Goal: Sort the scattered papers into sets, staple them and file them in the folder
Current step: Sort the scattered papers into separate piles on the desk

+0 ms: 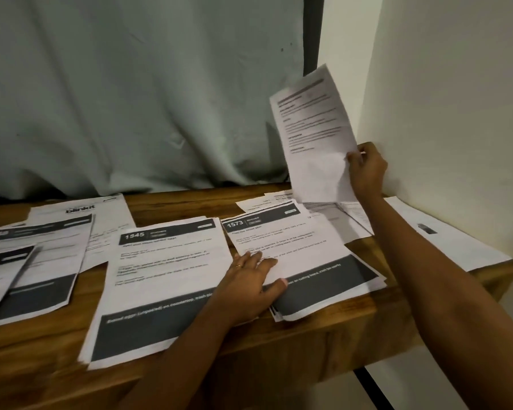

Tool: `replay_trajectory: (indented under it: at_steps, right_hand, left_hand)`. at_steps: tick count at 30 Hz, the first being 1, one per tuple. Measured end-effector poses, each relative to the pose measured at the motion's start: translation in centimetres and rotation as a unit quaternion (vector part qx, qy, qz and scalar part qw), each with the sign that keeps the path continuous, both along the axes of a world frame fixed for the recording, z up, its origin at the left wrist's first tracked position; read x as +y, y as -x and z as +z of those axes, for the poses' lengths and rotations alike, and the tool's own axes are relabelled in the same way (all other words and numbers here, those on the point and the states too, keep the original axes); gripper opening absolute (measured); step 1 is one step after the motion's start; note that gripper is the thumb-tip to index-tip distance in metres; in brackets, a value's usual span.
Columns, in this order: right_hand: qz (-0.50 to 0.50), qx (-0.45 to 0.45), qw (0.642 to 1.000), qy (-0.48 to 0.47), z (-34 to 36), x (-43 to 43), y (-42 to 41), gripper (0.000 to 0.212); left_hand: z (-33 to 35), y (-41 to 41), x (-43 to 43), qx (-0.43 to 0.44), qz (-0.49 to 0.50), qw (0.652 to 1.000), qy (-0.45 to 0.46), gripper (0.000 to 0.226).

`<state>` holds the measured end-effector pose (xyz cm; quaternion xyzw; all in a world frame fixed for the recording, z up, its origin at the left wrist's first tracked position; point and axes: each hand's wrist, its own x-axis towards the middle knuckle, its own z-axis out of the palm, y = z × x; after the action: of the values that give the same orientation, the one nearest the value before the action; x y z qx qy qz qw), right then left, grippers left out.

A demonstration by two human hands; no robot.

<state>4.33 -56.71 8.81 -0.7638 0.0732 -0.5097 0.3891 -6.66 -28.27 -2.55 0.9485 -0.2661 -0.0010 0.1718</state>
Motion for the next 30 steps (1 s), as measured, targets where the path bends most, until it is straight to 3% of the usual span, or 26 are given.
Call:
replay_trajectory:
  at_steps: [5,8,11,14,18,21,26,30]
  right_hand:
    - [-0.01,-0.12,0.984,-0.134,1.2,3.1,3.2,0.012]
    - [0.011,-0.131,0.957,-0.26,0.8,5.1,4.2,0.006]
    - [0.064,-0.059,0.948,-0.308,-0.6,7.0,4.9,0.014]
    - [0.097,0.044,0.956,-0.273,-2.3,9.2,5.8,0.029]
    - [0.163,0.123,0.949,-0.242,-3.8,13.2,7.3,0.029]
    - [0.186,0.202,0.94,-0.204,-3.9,16.7,8.0,0.032]
    - [0.216,0.256,0.927,-0.171,-3.8,22.1,9.1,0.026]
    - [0.246,0.264,0.92,-0.157,-4.2,26.6,9.4,0.01]
  left_hand:
    - [0.0,0.3,0.2,-0.016,-0.001,0.998,0.054,0.06]
    - [0.4,0.6,0.3,-0.038,0.007,0.986,0.164,0.055]
    - [1.6,1.3,1.0,-0.108,0.042,0.945,0.304,0.047]
    - [3.2,2.4,2.8,-0.163,0.084,0.888,0.422,0.04]
    - [4.5,3.6,7.2,-0.197,0.138,0.836,0.493,0.039]
    - [5.0,4.6,11.4,-0.201,0.174,0.855,0.445,0.043]
    - [4.8,6.4,20.0,-0.18,0.233,0.928,0.229,0.053]
    - [3.6,8.2,28.4,-0.127,0.308,0.93,0.152,0.056]
